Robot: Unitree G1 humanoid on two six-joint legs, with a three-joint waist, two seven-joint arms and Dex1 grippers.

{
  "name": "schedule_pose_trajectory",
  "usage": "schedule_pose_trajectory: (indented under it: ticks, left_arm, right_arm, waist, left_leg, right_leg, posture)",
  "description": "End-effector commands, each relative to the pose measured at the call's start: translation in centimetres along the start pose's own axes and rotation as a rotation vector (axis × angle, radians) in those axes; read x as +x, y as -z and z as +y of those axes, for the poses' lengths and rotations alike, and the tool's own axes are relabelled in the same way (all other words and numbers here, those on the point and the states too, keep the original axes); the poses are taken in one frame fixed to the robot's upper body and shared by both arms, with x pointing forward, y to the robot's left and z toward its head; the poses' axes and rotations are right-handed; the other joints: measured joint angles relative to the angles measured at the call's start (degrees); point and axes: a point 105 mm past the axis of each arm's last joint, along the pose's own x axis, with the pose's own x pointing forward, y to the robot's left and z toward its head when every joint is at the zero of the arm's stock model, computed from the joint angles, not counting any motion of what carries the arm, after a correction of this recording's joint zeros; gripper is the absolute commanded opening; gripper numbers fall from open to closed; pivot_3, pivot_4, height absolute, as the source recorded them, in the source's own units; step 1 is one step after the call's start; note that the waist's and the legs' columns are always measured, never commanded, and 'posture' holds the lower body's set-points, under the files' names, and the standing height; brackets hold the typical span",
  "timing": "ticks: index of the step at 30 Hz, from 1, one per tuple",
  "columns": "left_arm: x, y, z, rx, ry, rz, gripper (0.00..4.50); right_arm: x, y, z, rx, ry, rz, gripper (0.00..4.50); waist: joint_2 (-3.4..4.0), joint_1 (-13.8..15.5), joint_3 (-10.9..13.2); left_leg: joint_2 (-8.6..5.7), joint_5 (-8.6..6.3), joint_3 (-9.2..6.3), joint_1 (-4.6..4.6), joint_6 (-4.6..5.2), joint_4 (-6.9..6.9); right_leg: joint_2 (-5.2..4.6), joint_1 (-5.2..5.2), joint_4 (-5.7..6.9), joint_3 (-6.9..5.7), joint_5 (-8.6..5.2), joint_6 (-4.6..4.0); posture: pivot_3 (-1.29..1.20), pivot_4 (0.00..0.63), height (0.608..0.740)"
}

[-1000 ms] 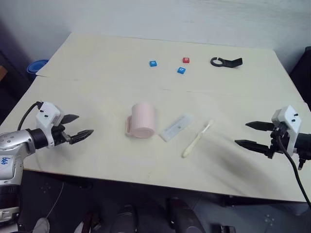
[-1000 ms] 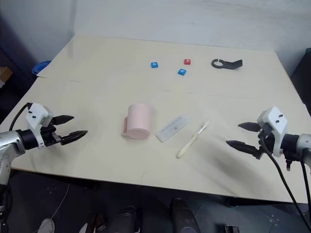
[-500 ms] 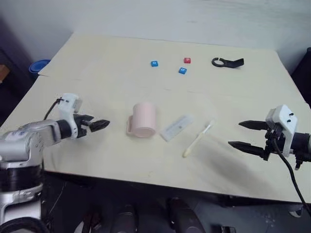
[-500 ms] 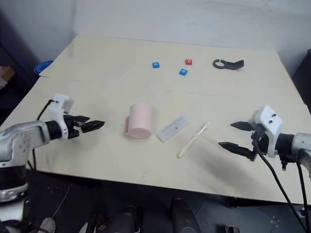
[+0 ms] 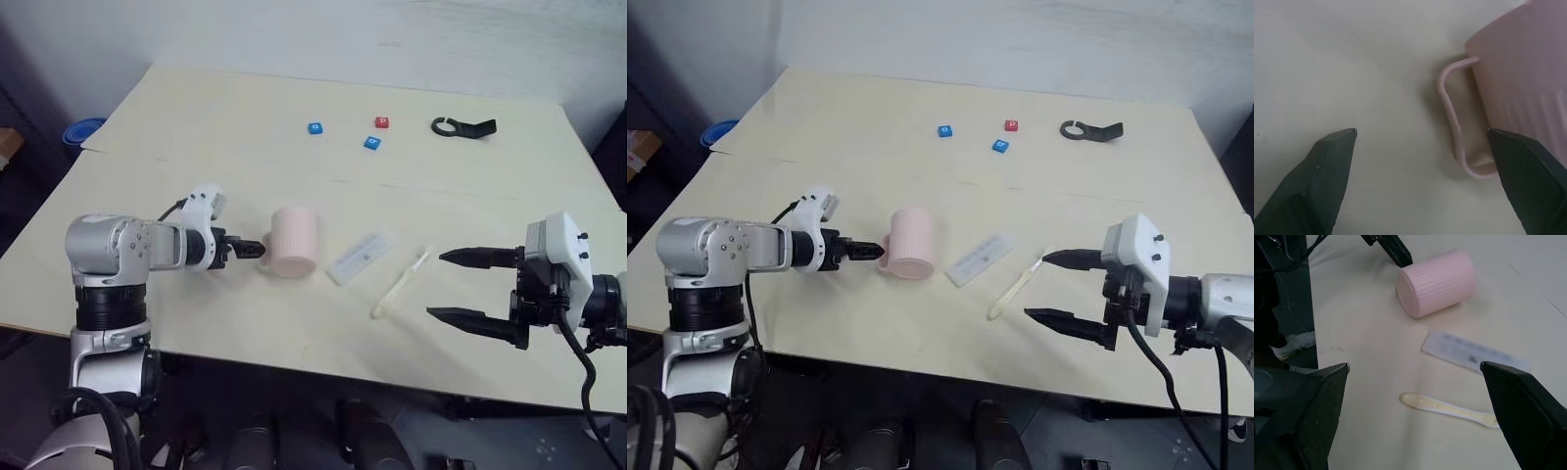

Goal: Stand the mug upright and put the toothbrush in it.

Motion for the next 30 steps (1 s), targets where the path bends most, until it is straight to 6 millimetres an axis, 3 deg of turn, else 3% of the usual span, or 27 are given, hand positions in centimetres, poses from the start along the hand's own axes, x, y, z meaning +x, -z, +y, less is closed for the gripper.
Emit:
schedule_pose_trajectory:
  ticks: [1,3,5,8,11,13,18,22,26,30]
  left_arm:
    - [-3.0,-3.3,1.7,0.203,-0.011,-0.16,4.5]
    - [-5.3,-5.2,0.9,0.35,0.111,-0.253,4.5]
    - [-7.5,-6.2,-1.4,0.463,0.307,-0.309,4.5]
    - [-9.7,-5.2,-4.0,0.715,0.549,-0.289,4.5]
    - [-10.4,-3.1,-4.3,0.872,0.655,-0.18,4.5]
    - [-10.8,-1.5,-4.2,0.936,0.716,-0.097,4.5]
    - [-10.9,-0.3,-3.5,0.977,0.722,-0.049,4.5]
    - [-11.1,0.5,-3.2,0.975,0.689,-0.052,4.5]
    - [-11.8,1.1,-3.5,0.96,0.671,-0.065,4.5]
    - [-12.4,1.5,-3.3,0.939,0.631,-0.079,4.5]
  right_arm:
    - [-0.9,-0.2,0.0,-0.024,0.055,0.0,4.48]
    - [-1.2,-0.1,-0.2,-0.02,0.078,-0.004,4.48]
    - [-1.0,-0.3,-0.3,-0.022,0.079,-0.019,4.48]
    - [0.6,-0.5,-0.7,-0.089,0.041,0.012,4.48]
    - [2.9,-1.3,-2.2,-0.171,0.024,0.016,4.48]
    - [5.6,-1.8,-3.3,-0.282,-0.034,0.041,4.48]
    - [11.5,-2.3,-7.1,-0.426,-0.101,0.109,4.48]
    - [15.2,-1.8,-8.1,-0.528,-0.22,0.191,4.48]
    - [16.0,-0.7,-8.2,-0.617,-0.36,0.28,4.48]
    - [15.8,-0.9,-8.3,-0.654,-0.454,0.303,4.48]
  waist:
    - [0.0,0.0,0.0]
    - [0.0,0.0,0.0]
    - [0.0,0.2,0.0]
    - [0.01,0.3,0.0]
    - [0.04,-0.1,0.0]
    - [0.09,-1.1,0.0]
    - [0.01,-2.0,0.1]
    - [0.08,-2.8,0.1]
    - [0.08,-2.8,0.1]
    - [0.12,-3.0,0.2]
  left_leg:
    - [0.02,0.0,0.01,0.02,-0.02,-0.02]
    - [0.02,0.04,0.04,-0.01,-0.08,-0.02]
    - [0.01,0.05,0.06,0.01,-0.1,-0.02]
    - [-0.05,0.03,0.11,0.04,0.0,0.03]
    - [-0.04,0.02,0.18,0.06,0.07,0.0]
    - [-0.02,0.02,0.21,0.09,0.09,0.0]
    - [0.01,0.03,0.34,-0.08,0.12,0.01]
    - [0.07,0.05,0.32,-0.24,0.14,0.05]
    - [0.07,0.06,0.19,-0.7,0.12,0.16]
    - [0.08,0.01,0.17,-0.99,0.07,0.6]
  right_leg:
    - [0.0,0.0,-0.01,0.01,-0.01,-0.02]
    - [0.0,-0.07,0.02,0.01,-0.03,-0.05]
    - [0.02,-0.02,-0.02,-0.03,-0.04,-0.08]
    - [-0.02,0.09,-0.11,-0.05,-0.05,-0.1]
    - [-0.02,0.11,-0.18,-0.04,-0.06,-0.12]
    - [0.03,0.08,-0.11,0.02,-0.06,-0.12]
    - [0.18,-0.12,-0.02,-0.07,-0.1,-0.19]
    - [0.12,-0.4,0.19,0.04,-0.1,-0.17]
    - [-0.16,-0.89,0.57,-0.34,-0.1,-0.17]
    - [-0.66,-1.02,0.64,-0.78,-0.1,-0.17]
  posture:
    - [0.0,0.15,0.74]
    - [0.0,0.15,0.74]
    - [0.0,0.15,0.74]
    - [0.0,0.15,0.74]
    - [0.0,0.15,0.74]
    - [0.0,0.15,0.74]
    - [0.0,0.15,0.74]
    - [0.0,0.15,0.74]
    - [0.0,0.15,0.74]
    - [0.0,0.15,0.74]
